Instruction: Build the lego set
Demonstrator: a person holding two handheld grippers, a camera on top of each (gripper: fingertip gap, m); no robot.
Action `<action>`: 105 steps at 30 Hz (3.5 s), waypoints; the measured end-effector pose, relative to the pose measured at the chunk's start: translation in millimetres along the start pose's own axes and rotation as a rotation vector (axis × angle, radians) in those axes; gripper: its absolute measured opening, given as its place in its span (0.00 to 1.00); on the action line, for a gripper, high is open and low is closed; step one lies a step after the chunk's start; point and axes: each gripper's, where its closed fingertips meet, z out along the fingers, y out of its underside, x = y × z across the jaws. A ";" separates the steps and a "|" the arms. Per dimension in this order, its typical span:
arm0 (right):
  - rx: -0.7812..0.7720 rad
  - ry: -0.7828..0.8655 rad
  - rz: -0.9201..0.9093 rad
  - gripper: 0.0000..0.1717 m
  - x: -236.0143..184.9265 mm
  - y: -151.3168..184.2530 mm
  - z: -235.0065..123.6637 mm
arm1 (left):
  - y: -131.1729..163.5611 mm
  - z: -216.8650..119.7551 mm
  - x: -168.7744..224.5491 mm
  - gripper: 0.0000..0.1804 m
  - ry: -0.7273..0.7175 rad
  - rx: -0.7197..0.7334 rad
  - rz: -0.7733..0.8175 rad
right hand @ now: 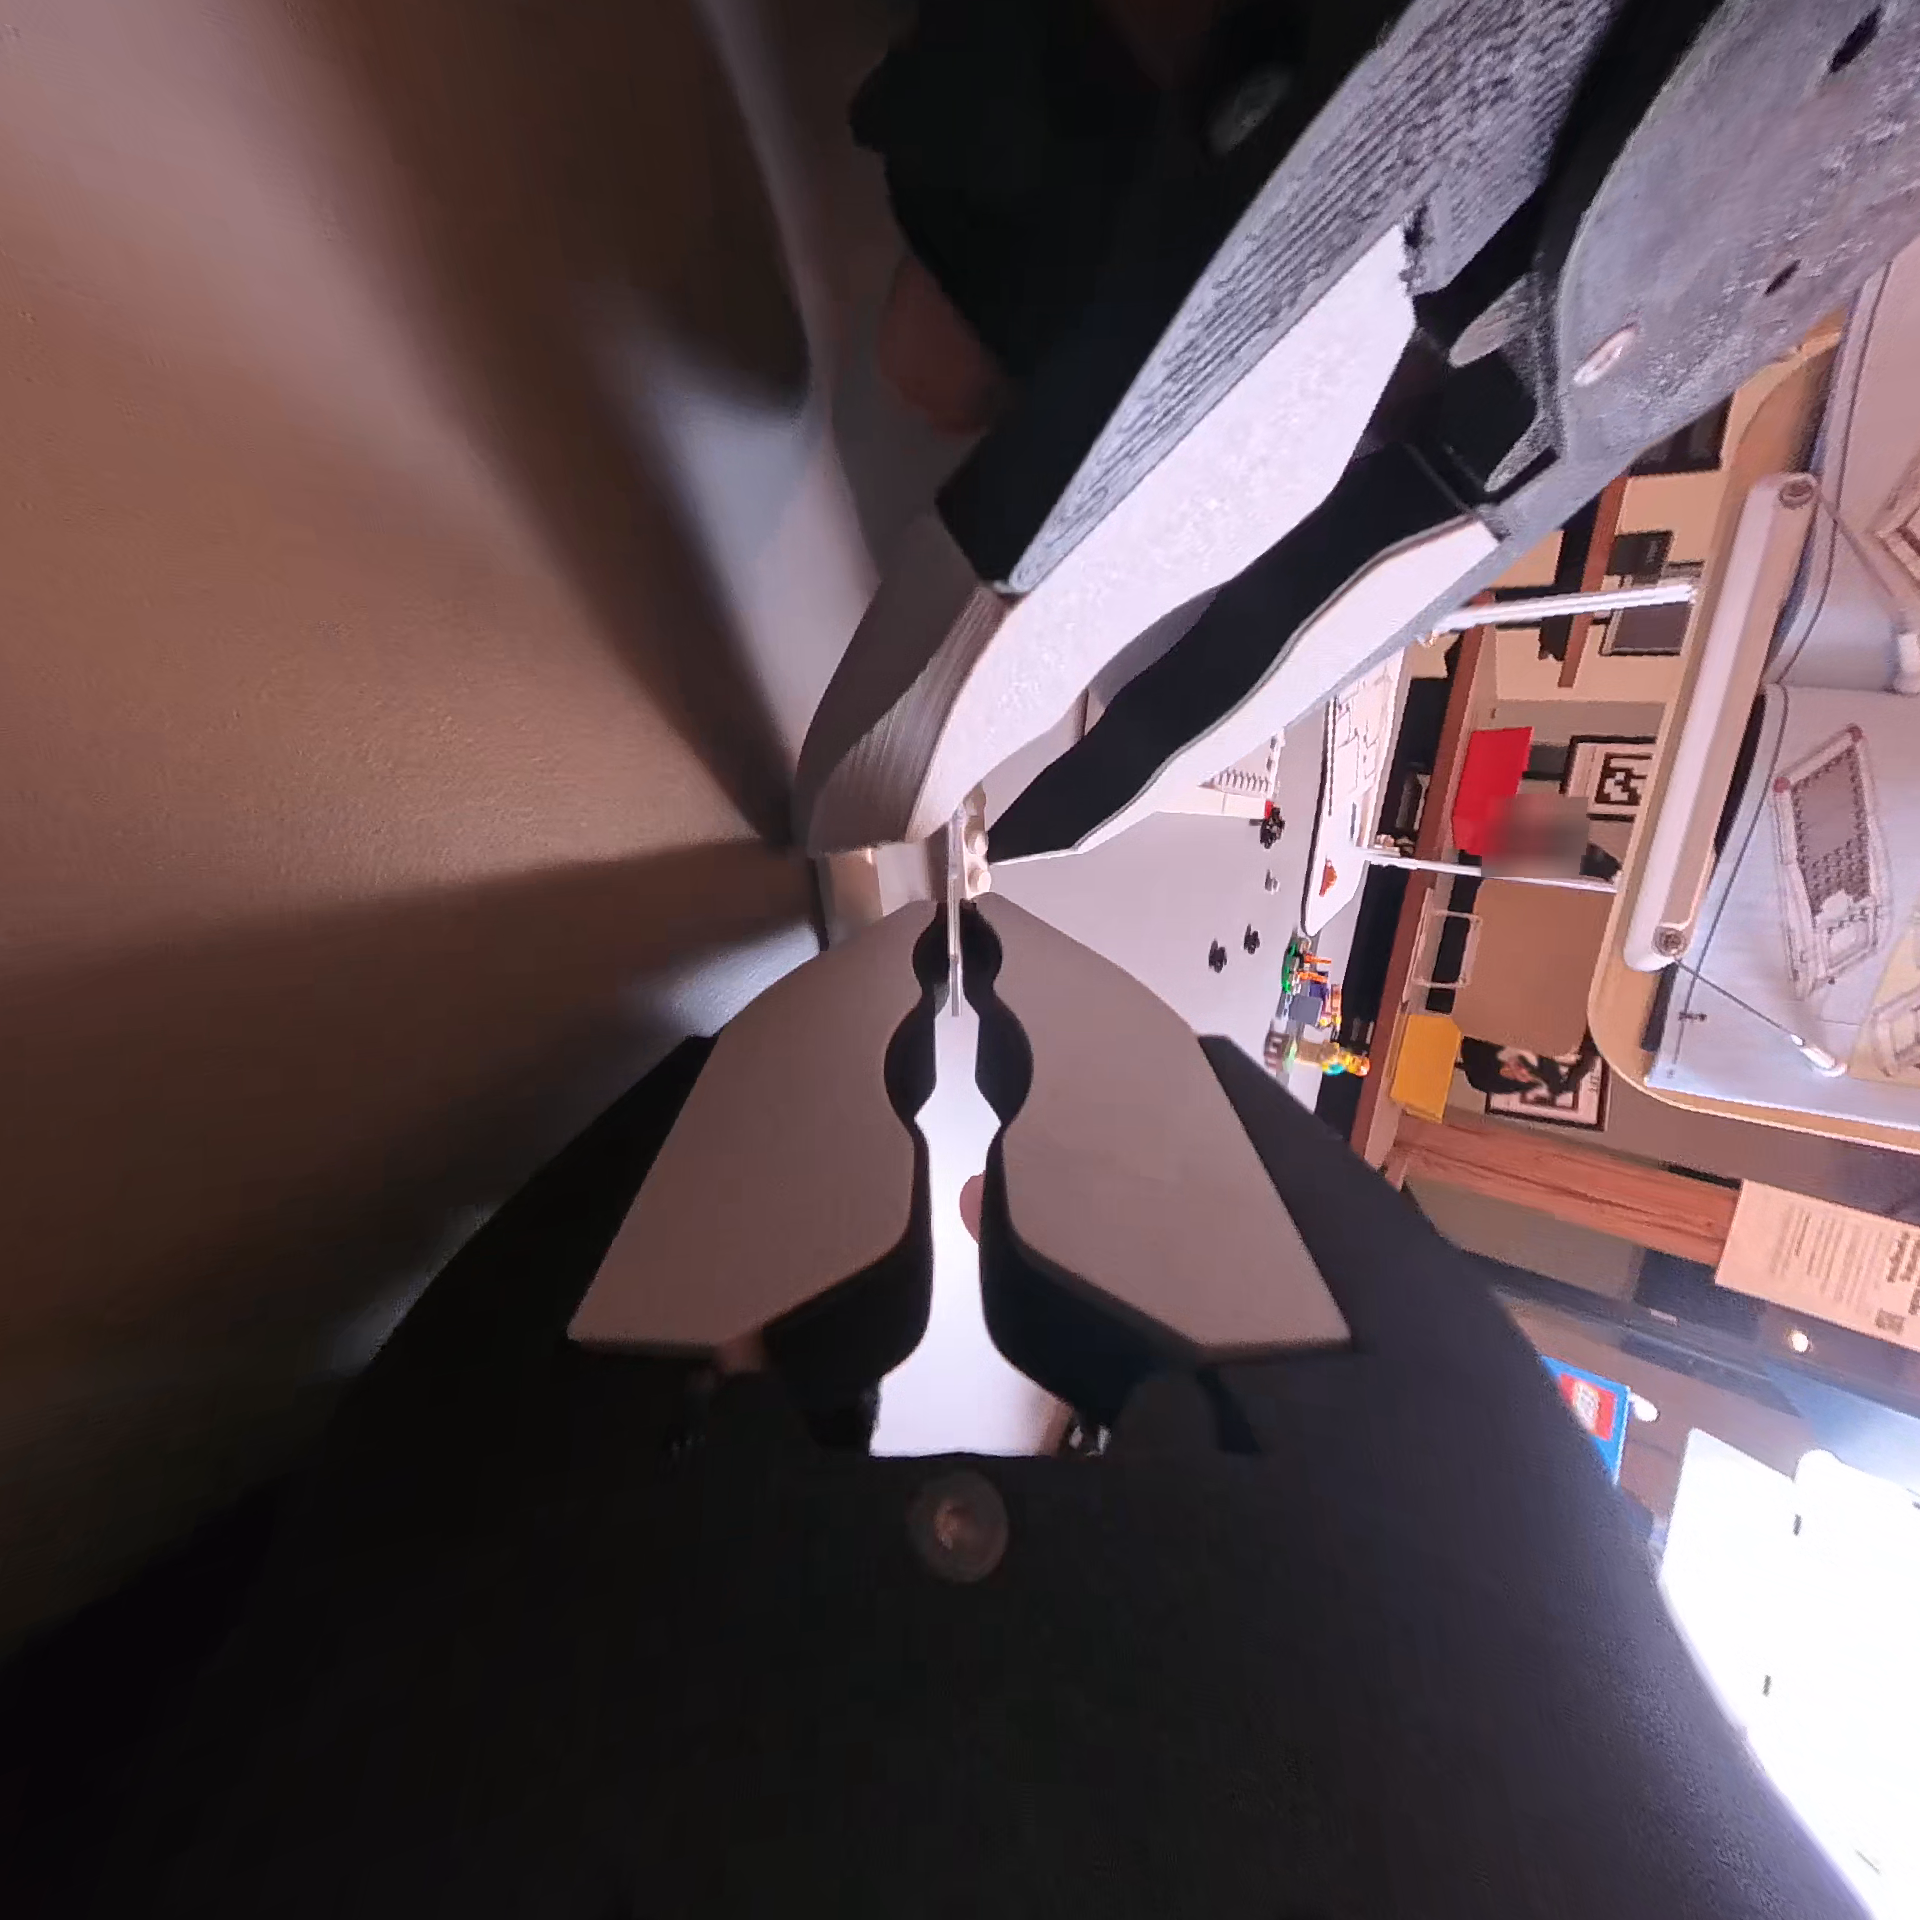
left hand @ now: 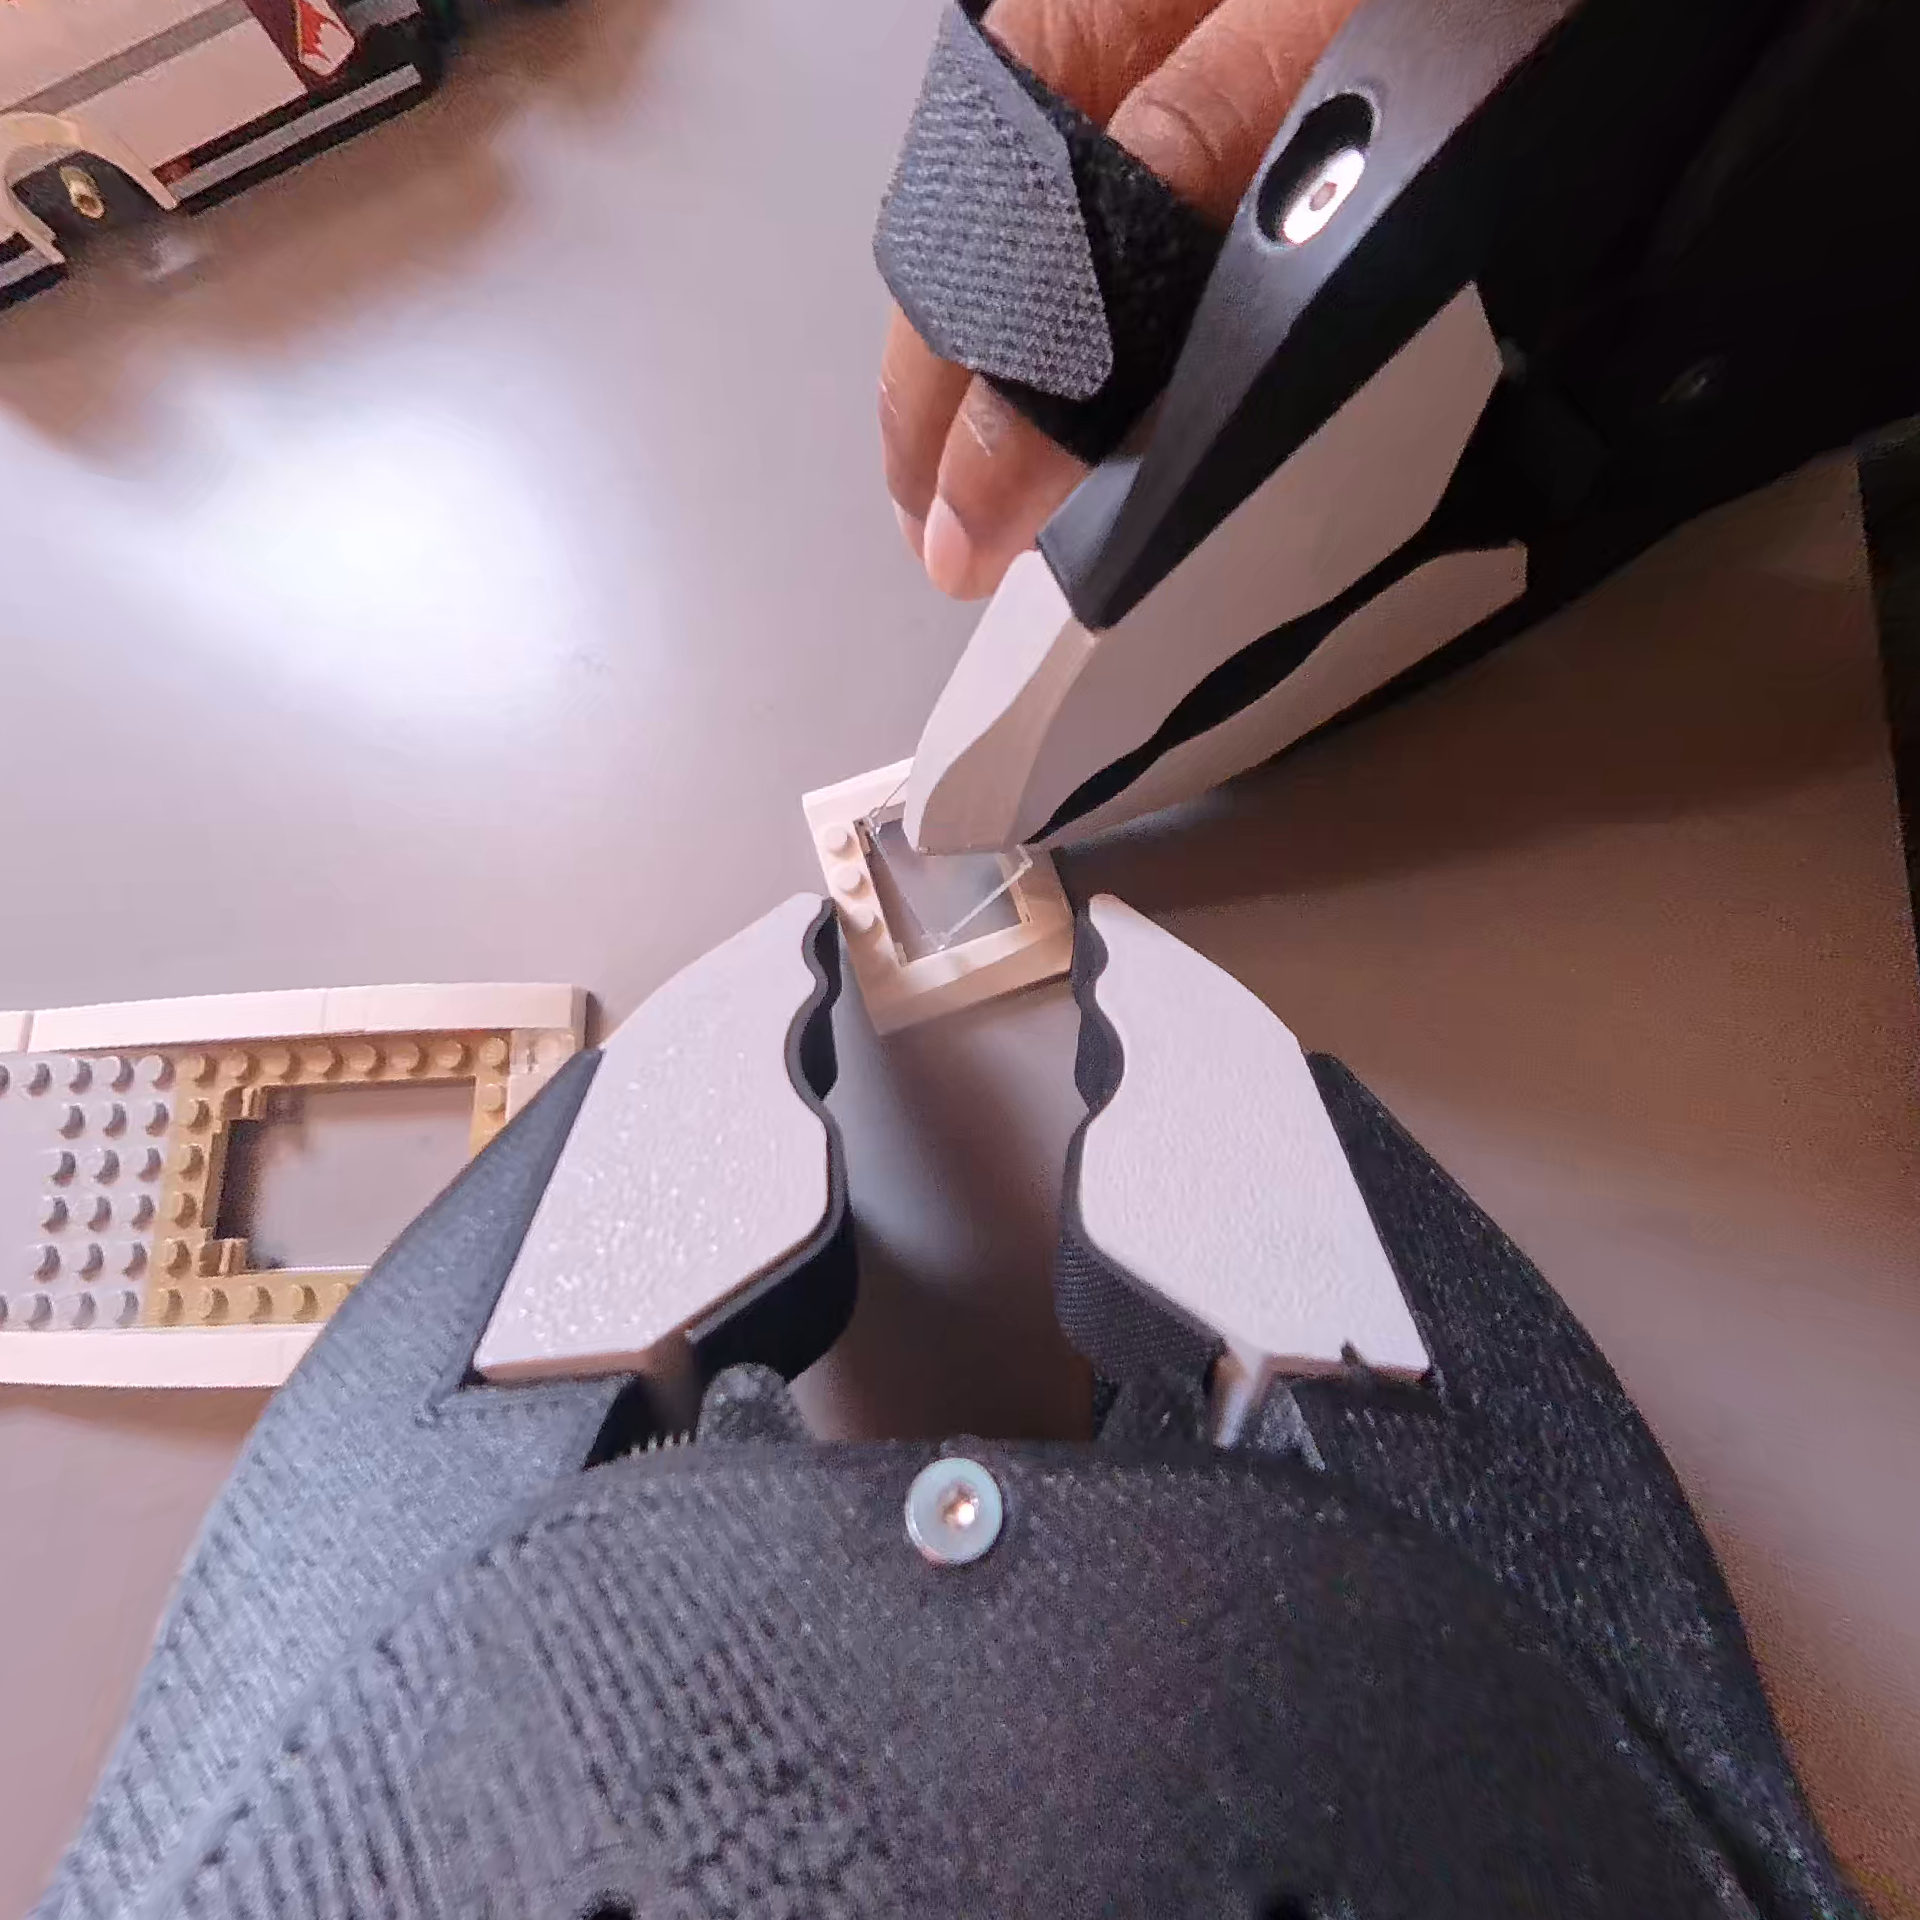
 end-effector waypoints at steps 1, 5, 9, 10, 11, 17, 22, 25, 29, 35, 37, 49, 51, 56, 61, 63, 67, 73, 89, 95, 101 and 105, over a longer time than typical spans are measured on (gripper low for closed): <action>0.010 -0.009 -0.007 0.01 -0.6 -0.3 -0.5 | 0.0 -0.2 0.4 0.24 0.002 0.002 0.005; 0.044 -0.063 -0.022 0.01 -3.1 -0.9 -2.2 | 0.3 -0.5 2.1 0.24 0.015 0.005 0.011; 0.035 -0.119 -0.072 0.01 -3.6 0.2 -1.0 | 0.4 -0.5 2.2 0.24 0.018 0.006 0.014; 0.029 -0.133 -0.084 0.01 -3.9 0.2 -0.8 | 0.3 -0.5 2.1 0.24 0.015 0.005 0.015; 0.022 -0.144 -0.097 0.01 -4.1 0.2 -0.6 | 0.3 -0.5 2.0 0.24 0.013 0.005 0.016; -0.057 -0.131 -0.181 0.01 -2.6 2.6 1.3 | 0.3 -0.5 0.2 0.24 -0.001 0.006 0.009; -0.100 -0.096 -0.187 0.01 -2.0 4.2 1.1 | 0.2 -0.4 0.0 0.24 -0.003 0.009 0.005; -0.129 -0.117 -0.156 0.01 -2.3 4.2 1.4 | 0.2 -0.4 0.0 0.24 -0.005 0.010 0.006; -0.180 -0.149 -0.148 0.01 -2.6 3.4 2.4 | 0.2 -0.3 0.1 0.24 -0.004 0.010 0.001; -0.189 -0.170 -0.114 0.01 -1.1 8.9 4.8 | 0.1 -0.1 0.1 0.24 0.001 0.012 -0.006; -0.172 -0.163 -0.116 0.03 0.0 8.4 4.4 | 0.2 0.0 0.0 0.24 0.001 0.013 -0.007; -0.093 -0.165 -0.020 0.10 1.0 6.3 -3.0 | 0.0 0.3 -0.1 0.24 0.003 0.014 -0.013; -0.090 -0.182 0.001 0.07 -0.8 7.3 -2.3 | 0.0 0.3 0.0 0.24 0.003 0.015 -0.013; -0.086 -0.175 0.024 0.01 0.3 10.2 -1.0 | -2.0 -2.3 1.4 0.24 0.012 0.035 -0.004; -0.056 -0.199 0.122 0.01 1.9 9.8 -5.5 | -15.5 -15.3 -1.9 0.16 -0.032 0.143 0.067; -0.038 -0.208 0.153 0.01 2.3 7.1 -7.5 | -16.9 -15.8 -2.9 0.12 -0.079 0.146 0.147; -0.011 -0.232 0.232 0.01 3.5 3.9 -10.6 | -26.5 -20.1 1.1 0.01 -0.121 0.193 0.237; 0.111 -0.253 0.362 0.06 16.3 -1.4 -23.9 | -29.6 -27.1 -4.3 0.01 -0.177 0.233 0.334; 0.125 -0.137 0.225 0.01 13.2 -4.7 -22.1 | -13.6 -20.5 -0.7 0.28 -0.010 0.164 0.135; 0.069 -0.111 0.098 0.01 2.2 0.8 -12.4 | 0.2 -8.8 -3.1 0.28 0.009 0.066 0.081; -0.016 -0.110 0.039 0.01 -2.4 6.9 -6.9 | 4.3 -5.0 -2.4 0.21 0.029 0.029 0.057; -0.066 -0.092 0.010 0.01 -0.4 8.3 -6.0 | 4.4 -5.1 -2.0 0.20 0.029 0.028 0.061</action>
